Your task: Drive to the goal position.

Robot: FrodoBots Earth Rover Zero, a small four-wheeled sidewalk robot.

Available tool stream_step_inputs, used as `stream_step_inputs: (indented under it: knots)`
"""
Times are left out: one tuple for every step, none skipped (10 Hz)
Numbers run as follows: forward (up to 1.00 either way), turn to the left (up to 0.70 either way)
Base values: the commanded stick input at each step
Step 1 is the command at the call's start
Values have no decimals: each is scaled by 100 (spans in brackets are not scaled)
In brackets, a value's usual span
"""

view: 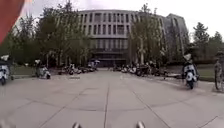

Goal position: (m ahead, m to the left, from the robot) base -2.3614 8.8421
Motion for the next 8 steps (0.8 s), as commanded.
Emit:
stream_step_inputs:
  knots:
    - [45,0]
    - [45,0]
    - [45,0]
    - [45,0]
    - [45,0]
    - [45,0]
    - [45,0]
    - [45,0]
